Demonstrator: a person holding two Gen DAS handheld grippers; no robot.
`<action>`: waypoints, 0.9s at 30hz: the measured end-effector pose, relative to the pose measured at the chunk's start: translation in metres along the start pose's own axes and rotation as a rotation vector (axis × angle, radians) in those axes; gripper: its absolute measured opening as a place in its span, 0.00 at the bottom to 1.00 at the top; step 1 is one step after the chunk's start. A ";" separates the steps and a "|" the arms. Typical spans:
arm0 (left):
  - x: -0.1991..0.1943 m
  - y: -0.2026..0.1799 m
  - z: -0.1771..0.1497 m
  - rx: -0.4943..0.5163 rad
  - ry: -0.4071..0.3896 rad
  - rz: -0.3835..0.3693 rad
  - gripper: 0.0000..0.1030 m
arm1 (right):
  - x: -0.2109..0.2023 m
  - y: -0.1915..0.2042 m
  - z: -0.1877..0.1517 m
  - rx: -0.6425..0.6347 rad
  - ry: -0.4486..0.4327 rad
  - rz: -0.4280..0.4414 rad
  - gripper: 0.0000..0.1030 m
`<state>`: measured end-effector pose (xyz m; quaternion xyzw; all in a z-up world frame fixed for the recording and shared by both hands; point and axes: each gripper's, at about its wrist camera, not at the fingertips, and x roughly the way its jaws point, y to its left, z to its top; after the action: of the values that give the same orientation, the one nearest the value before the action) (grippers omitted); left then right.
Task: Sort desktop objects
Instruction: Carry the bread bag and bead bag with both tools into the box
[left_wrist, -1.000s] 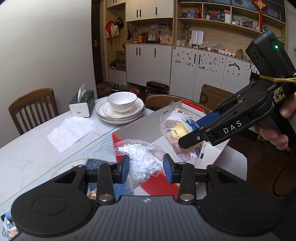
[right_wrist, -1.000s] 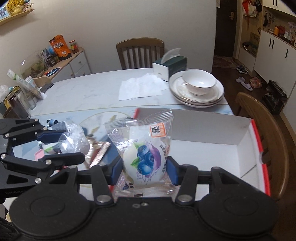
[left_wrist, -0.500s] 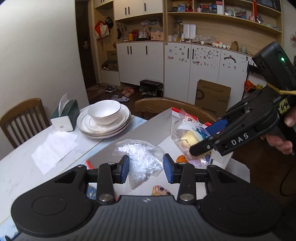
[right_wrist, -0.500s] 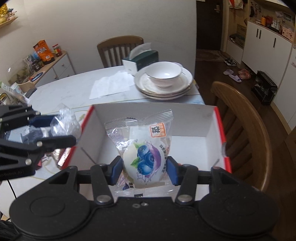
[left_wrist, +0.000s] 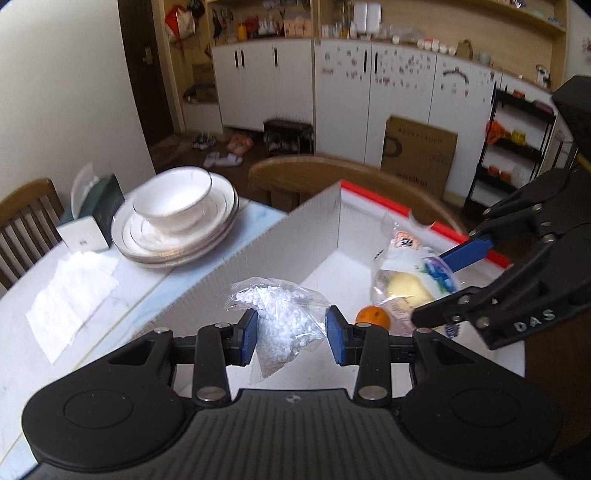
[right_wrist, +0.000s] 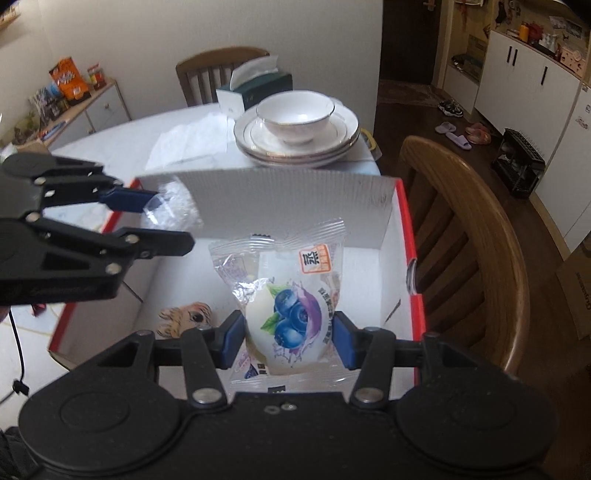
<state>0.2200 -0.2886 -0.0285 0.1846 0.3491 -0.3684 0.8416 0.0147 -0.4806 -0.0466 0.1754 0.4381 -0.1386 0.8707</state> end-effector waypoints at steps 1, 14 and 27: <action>0.006 0.001 -0.001 -0.003 0.016 -0.002 0.36 | 0.004 -0.001 0.000 0.001 0.011 -0.004 0.48; 0.055 0.012 -0.010 -0.021 0.159 -0.005 0.36 | 0.044 0.012 -0.004 -0.055 0.134 0.022 0.48; 0.085 0.012 -0.010 -0.012 0.321 0.006 0.37 | 0.071 0.020 -0.008 -0.093 0.220 0.026 0.48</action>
<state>0.2656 -0.3171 -0.0965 0.2370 0.4807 -0.3293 0.7773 0.0578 -0.4650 -0.1053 0.1548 0.5346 -0.0867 0.8263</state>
